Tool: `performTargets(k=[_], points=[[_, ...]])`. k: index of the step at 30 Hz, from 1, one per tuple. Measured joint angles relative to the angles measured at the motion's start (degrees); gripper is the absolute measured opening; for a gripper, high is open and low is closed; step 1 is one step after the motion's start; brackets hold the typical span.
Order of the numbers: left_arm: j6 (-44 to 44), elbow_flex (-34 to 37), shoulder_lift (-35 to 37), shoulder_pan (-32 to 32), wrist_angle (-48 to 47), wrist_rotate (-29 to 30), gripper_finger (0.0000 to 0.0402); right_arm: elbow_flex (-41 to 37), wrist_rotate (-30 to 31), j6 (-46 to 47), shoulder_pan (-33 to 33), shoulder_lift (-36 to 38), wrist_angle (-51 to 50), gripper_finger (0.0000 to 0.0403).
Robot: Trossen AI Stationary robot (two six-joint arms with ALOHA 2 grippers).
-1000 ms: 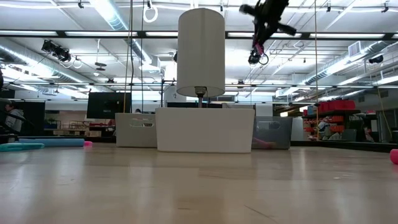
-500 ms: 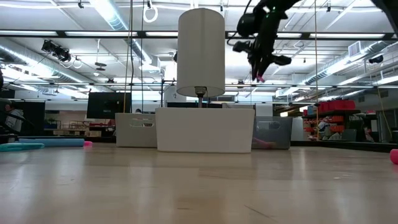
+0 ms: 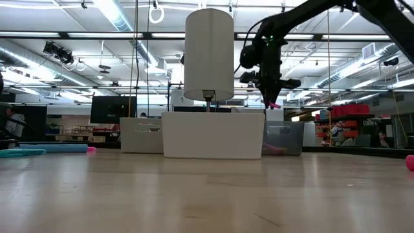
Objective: Pick & Place Markers
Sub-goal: Put the pink marker pen into the black bin
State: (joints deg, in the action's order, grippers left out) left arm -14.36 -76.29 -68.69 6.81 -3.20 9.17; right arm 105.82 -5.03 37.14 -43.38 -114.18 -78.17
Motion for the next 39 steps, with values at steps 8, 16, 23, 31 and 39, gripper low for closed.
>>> performTargets(k=[8, 16, 23, 31, 39], points=[[0.03, 0.00, -0.02, 0.00, 0.00, 0.00, 0.0254, -3.03, -1.13, -0.15, 0.00, -2.69, 0.95, 0.0020], [0.08, 0.00, -0.02, 0.00, -0.01, 0.00, 0.0254, -11.36, -2.07, 0.68, 0.65, -2.72, 7.08, 0.0020], [0.04, 0.00, -0.04, 0.00, -0.02, 0.00, 0.0254, -17.13, -2.28, 2.76, 1.24, -2.68, 13.65, 0.0020], [0.04, 0.00, -0.04, 0.00, -0.04, 0.00, 0.0254, -20.63, -1.46, 2.91, 1.22, -2.70, 18.64, 0.0020], [0.04, 0.02, -0.04, 0.00, -0.02, 0.00, 0.0254, -22.65, -2.04, 2.86, 1.25, -2.61, 20.53, 0.0037]])
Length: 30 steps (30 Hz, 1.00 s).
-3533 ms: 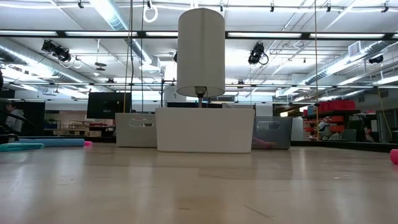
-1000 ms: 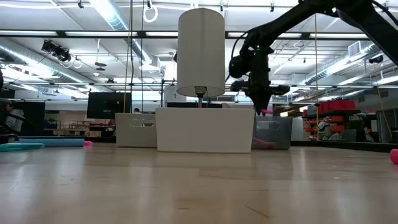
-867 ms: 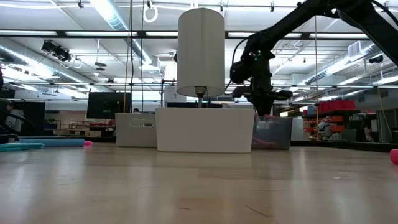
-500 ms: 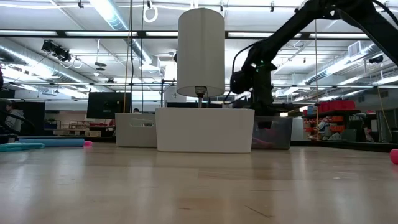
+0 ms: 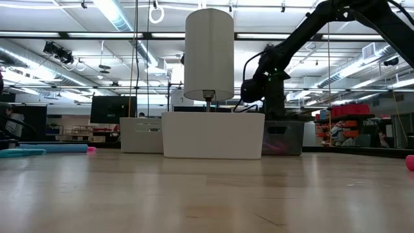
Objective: Pick & Place Markers
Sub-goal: Put the pink marker pen into the black bin, then put the yellow marker pen into the black bin
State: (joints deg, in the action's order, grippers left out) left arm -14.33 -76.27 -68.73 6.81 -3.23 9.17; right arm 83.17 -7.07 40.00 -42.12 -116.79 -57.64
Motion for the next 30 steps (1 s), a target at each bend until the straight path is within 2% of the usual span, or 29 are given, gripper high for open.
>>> performTargets(k=[11, 14, 18, 24, 30], points=[[-0.02, 0.00, 0.00, 0.02, -0.02, 0.00, 0.0254, -0.04, -0.24, -2.37, 0.59, 0.97, -0.26, 0.0184], [-0.02, 0.00, 0.00, 0.01, -0.02, 0.00, 0.0254, -0.04, 1.43, -2.57, 0.60, 2.50, -0.23, 0.0210], [-0.02, 0.00, 0.00, 0.02, -0.02, 0.00, 0.0254, -0.04, 2.11, -3.01, 0.58, 4.97, -0.10, 0.0220], [0.00, 0.00, 0.00, 0.02, -0.02, 0.00, 0.0254, -0.04, 2.76, -3.01, 0.61, 9.28, -0.40, 0.0210], [-0.02, 0.00, 0.00, 0.01, -0.02, 0.00, 0.0254, -0.04, 8.81, -3.21, 2.26, 13.91, -0.29, 0.0197]])
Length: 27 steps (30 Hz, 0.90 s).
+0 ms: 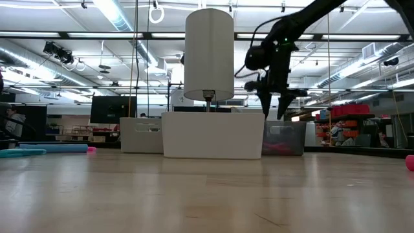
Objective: Pick & Place Markers
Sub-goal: Put the yellow marker pen into the black bin
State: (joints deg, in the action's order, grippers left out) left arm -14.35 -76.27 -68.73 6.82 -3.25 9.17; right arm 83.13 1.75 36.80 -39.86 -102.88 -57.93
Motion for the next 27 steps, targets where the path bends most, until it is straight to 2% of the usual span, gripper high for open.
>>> performTargets(k=[5, 16, 24, 27], points=[[0.03, 0.00, 0.00, 0.00, 0.00, 0.00, 0.0254, 0.00, 7.07, -0.66, 1.86, 4.40, 1.59, 0.0192], [0.11, 0.00, 0.02, 0.01, -0.04, 0.00, 0.0254, 0.00, 15.17, -1.73, 10.06, 14.99, 4.65, 0.0192], [-0.23, 0.00, 0.04, 0.01, -0.23, 0.00, 0.0254, 0.00, 15.82, -2.56, 21.23, 22.64, 11.53, 0.0192], [-3.95, 0.00, 0.07, 0.01, -1.09, -0.03, 0.0254, 0.00, 15.84, -3.02, 26.12, 25.07, 15.09, 0.0192]])
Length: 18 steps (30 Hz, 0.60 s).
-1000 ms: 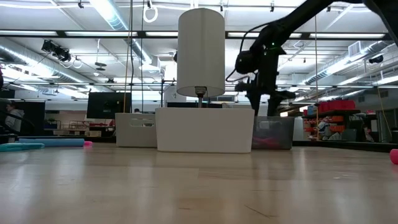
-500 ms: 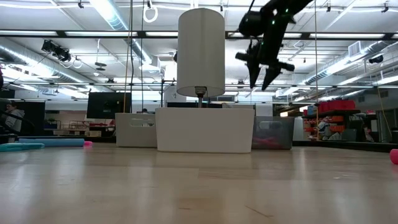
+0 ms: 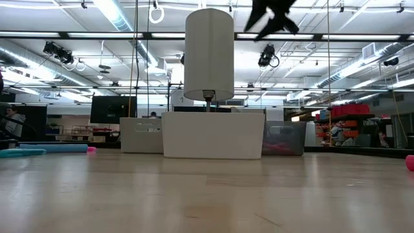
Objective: Pick & Place Markers
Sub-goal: Put the yellow marker pen into the black bin
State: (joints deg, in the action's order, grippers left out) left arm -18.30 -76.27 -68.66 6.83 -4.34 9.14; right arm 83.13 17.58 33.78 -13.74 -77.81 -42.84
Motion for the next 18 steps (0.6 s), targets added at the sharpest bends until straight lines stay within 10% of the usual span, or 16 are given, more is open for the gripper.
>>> performTargets(k=[18], points=[[-33.37, 0.00, 0.00, 5.70, -12.25, 4.20, 0.0235, 0.00, -0.60, -11.08, 18.40, 5.46, 12.03, 0.0192]])
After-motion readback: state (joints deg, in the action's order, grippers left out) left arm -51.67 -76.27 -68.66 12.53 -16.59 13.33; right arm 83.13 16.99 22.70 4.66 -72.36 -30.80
